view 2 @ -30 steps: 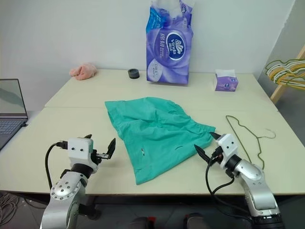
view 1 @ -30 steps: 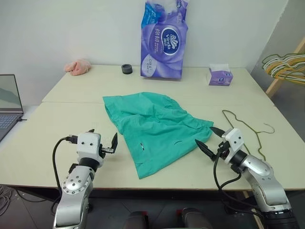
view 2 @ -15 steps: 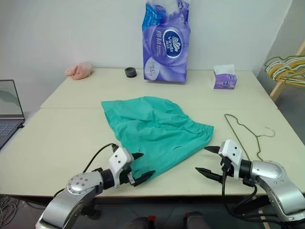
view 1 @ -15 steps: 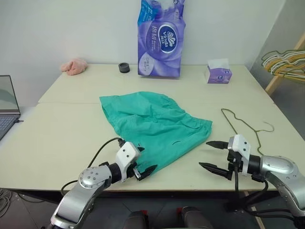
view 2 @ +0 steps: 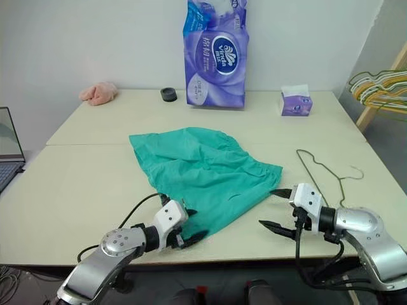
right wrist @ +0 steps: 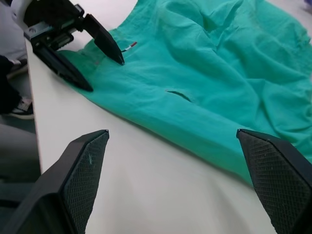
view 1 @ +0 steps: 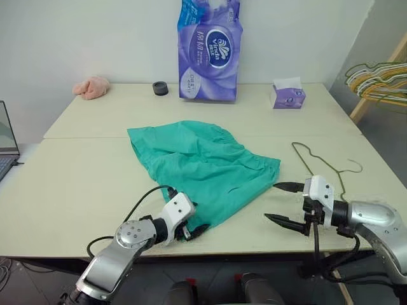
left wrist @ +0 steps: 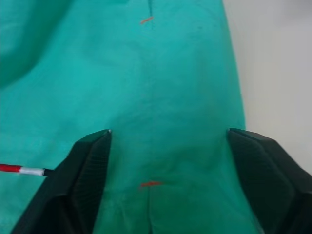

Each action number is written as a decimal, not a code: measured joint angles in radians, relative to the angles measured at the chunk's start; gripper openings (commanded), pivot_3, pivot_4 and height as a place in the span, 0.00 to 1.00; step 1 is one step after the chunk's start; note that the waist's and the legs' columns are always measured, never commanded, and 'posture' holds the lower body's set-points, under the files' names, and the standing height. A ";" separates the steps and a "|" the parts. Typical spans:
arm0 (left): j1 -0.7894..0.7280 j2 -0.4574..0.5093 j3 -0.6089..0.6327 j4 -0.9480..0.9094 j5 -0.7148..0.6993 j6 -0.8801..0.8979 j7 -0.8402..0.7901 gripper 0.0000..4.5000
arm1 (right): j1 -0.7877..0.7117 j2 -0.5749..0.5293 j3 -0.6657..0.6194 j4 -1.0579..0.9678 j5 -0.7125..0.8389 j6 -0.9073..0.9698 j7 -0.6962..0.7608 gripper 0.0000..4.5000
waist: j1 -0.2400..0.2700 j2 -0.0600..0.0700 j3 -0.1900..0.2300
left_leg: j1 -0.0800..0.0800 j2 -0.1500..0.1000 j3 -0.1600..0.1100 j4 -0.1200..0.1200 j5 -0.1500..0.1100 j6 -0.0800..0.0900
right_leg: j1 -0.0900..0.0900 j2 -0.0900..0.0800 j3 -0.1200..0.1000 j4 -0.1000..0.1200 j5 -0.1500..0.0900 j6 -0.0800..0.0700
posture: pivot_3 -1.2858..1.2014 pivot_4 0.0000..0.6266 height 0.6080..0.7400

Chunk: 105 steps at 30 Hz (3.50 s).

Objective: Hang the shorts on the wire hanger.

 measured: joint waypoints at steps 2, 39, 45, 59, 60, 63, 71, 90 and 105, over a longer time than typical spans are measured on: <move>-0.003 -0.001 0.024 0.011 -0.001 -0.002 0.011 0.50 | -0.018 0.000 0.017 0.022 -0.034 -0.022 -0.001 1.00 | -0.003 0.000 0.000 | 0.000 0.000 0.000 0.000 0.000 0.000 | 0.000 0.000 0.000 0.000 0.000 0.000 | 0.47 0.15 1.00; -0.114 0.220 0.373 0.051 -0.291 0.085 -0.222 0.00 | -0.607 0.203 0.360 0.901 -0.663 -0.781 -0.196 0.02 | -0.014 -0.001 0.005 | -0.002 -0.002 0.000 0.000 0.000 -0.001 | -0.002 -0.005 -0.001 0.003 0.003 -0.006 | 0.48 0.10 1.00; -0.131 0.226 0.258 0.046 -0.254 0.040 -0.275 0.00 | -0.632 0.121 0.345 0.887 -0.698 -0.819 -0.222 0.02 | -0.014 -0.001 0.005 | -0.002 -0.002 0.000 0.000 0.000 -0.001 | -0.002 -0.005 -0.001 0.003 0.003 -0.006 | 0.47 0.10 1.00; -0.173 0.359 0.090 0.052 -0.132 -0.142 -0.481 0.00 | -0.361 -0.161 0.273 0.237 -0.417 -0.207 0.243 0.02 | -0.022 -0.001 0.005 | -0.002 0.000 0.000 0.000 0.000 -0.001 | -0.003 -0.005 -0.001 0.004 0.002 -0.007 | 0.46 0.11 1.00; -0.164 0.388 0.094 0.038 -0.153 -0.137 -0.520 0.00 | -0.353 -0.175 0.262 0.186 -0.374 -0.145 0.275 0.02 | -0.022 0.000 0.005 | -0.002 0.000 0.000 0.000 0.000 -0.001 | -0.003 -0.005 -0.001 0.004 0.002 -0.007 | 0.46 0.11 1.00; -0.108 0.490 0.128 -0.021 -0.267 -0.067 -0.654 0.00 | -0.330 -0.239 0.240 0.016 -0.217 0.044 0.379 0.02 | -0.022 0.000 0.006 | -0.001 0.000 0.000 0.000 0.000 -0.001 | -0.002 -0.005 -0.002 0.004 0.000 -0.004 | 0.46 0.12 1.00; -0.417 0.213 -0.031 0.374 -0.117 -0.085 -0.553 0.00 | -0.613 0.001 0.350 0.377 -0.212 0.158 0.347 0.02 | -0.016 -0.004 0.008 | 0.000 -0.004 0.001 0.006 0.010 0.007 | 0.001 0.002 -0.003 0.002 0.013 0.003 | 0.47 0.10 1.00; -1.597 0.229 -0.347 1.587 0.788 -1.122 0.507 0.00 | -1.458 0.263 0.376 1.589 -0.703 -0.971 -0.644 0.02 | -0.076 -0.001 -0.005 | -0.038 -0.005 0.030 -0.020 0.017 0.008 | -0.059 -0.012 -0.002 -0.003 0.017 -0.010 | 0.47 0.12 1.00; -0.509 0.601 -0.079 0.568 0.107 -0.691 -0.590 0.00 | -0.788 0.166 0.430 0.777 -0.464 -0.688 0.176 0.02 | -0.092 0.001 0.003 | -0.019 -0.001 0.016 0.011 0.016 0.007 | -0.032 -0.007 -0.008 0.016 0.027 -0.004 | 0.48 0.12 1.00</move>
